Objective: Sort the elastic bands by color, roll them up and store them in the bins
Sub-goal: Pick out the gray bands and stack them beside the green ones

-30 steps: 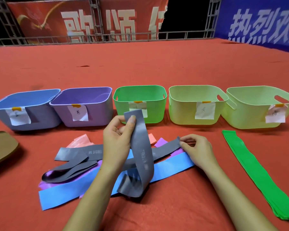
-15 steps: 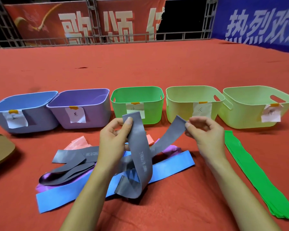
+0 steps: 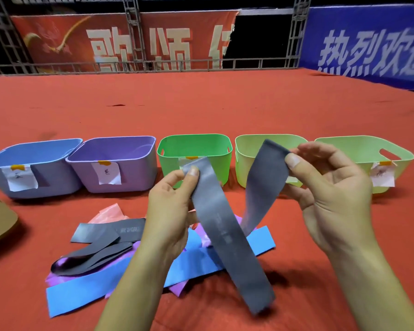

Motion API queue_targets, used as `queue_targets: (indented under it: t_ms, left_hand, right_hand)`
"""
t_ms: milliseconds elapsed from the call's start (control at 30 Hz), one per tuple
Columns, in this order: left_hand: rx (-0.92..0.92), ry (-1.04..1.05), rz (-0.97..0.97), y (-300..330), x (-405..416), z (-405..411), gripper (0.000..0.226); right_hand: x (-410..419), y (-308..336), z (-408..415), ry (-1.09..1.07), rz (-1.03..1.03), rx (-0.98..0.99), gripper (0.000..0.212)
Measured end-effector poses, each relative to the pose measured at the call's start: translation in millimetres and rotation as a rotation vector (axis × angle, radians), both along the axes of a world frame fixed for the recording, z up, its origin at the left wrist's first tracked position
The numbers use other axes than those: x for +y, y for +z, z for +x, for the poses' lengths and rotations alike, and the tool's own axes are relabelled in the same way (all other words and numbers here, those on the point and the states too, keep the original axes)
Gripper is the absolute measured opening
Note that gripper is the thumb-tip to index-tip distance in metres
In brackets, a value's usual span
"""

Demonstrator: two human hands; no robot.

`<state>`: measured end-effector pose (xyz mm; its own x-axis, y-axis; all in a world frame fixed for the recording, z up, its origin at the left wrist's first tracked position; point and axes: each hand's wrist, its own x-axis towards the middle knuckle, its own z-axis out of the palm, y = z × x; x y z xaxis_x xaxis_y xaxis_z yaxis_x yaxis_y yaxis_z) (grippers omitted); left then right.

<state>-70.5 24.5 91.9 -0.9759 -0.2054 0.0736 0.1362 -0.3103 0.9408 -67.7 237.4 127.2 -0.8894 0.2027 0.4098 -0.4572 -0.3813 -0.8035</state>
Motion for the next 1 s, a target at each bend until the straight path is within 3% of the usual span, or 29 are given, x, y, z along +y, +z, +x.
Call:
queue_targets:
  t_ms: [100,267,433,600,767,1000]
  left_hand:
    - [0.056,0.049,-0.166,-5.9,3.2,-1.5,0.022]
    - [0.106,0.035,-0.266,-7.2,4.5,-1.1,0.020]
    - [0.131,0.067,-0.264,-4.0,-0.8,0.7,0.021]
    - [0.047,-0.093,-0.219,-2.2,5.5,5.4,0.029]
    - [0.020,-0.257,-0.207,-6.0,9.4,7.5,0.033]
    - [0.067,-0.331,-0.226,-6.1,6.4,10.8,0.035]
  right_hand:
    - [-2.1,9.8,12.8,0.054,0.041,-0.008,0.018]
    - [0.2,21.1,28.3,0.111,0.094,-0.005,0.018]
    - [5.0,28.6,36.2,0.164,0.087,-0.020,0.018]
    - [-6.9,8.7,18.4,0.211,0.156,-0.094,0.022]
    - [-15.6,-18.2,-3.2,0.096,0.264,-0.124,0.019]
    - [-18.3,-24.8,-6.5,0.032,0.272,-0.059,0.020]
